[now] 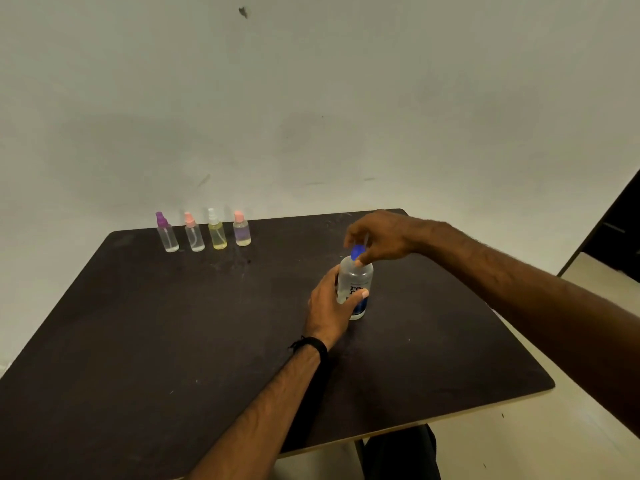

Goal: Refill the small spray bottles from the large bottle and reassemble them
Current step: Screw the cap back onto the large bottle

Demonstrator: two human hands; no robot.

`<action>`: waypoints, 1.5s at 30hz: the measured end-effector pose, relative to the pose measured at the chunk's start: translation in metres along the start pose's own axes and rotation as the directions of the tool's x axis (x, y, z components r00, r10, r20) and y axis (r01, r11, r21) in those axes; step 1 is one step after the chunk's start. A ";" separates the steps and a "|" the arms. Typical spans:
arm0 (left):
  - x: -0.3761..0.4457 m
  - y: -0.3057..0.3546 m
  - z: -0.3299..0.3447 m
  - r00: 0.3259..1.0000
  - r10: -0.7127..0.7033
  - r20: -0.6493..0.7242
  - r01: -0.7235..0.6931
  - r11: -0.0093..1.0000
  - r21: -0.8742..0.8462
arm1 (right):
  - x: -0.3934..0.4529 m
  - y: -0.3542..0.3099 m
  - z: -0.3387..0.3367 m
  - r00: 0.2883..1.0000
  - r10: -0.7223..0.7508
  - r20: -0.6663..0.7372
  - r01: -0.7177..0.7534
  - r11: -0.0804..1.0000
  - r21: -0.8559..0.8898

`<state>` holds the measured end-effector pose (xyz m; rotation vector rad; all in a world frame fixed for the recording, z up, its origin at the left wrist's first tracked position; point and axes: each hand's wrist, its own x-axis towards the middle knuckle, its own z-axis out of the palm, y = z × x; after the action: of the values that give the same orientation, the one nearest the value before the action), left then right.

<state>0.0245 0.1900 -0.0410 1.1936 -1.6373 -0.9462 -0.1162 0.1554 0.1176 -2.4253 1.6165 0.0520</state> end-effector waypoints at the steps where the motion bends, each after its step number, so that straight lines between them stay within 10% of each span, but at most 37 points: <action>1: 0.000 0.000 0.000 1.000 -0.004 0.005 0.004 1.000 0.008 | 0.002 0.000 0.001 1.000 0.008 -0.006 -0.008 1.000 -0.020; 11: 0.000 0.000 0.000 1.000 -0.015 0.009 0.015 1.000 -0.019 | 0.002 0.002 0.019 0.988 0.123 -0.094 -0.130 0.989 -0.071; 20: -0.012 -0.018 -0.006 0.995 -0.084 0.060 0.088 0.993 -0.079 | -0.040 0.010 0.097 0.886 0.404 -0.228 -0.186 0.760 0.623; 26: -0.011 -0.024 -0.002 0.995 -0.076 0.067 0.082 0.993 -0.090 | -0.033 0.015 0.151 0.850 0.501 -0.160 -0.208 0.600 0.773; 45: 0.142 -0.050 0.032 0.991 -0.111 0.069 0.113 0.993 -0.023 | 0.105 0.083 0.129 0.802 0.545 -0.245 -0.204 0.636 0.744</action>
<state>-0.0133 0.0436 -0.0678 1.2580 -1.6188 -1.0865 -0.1390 0.0562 -0.0379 -1.5270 1.8608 -0.9530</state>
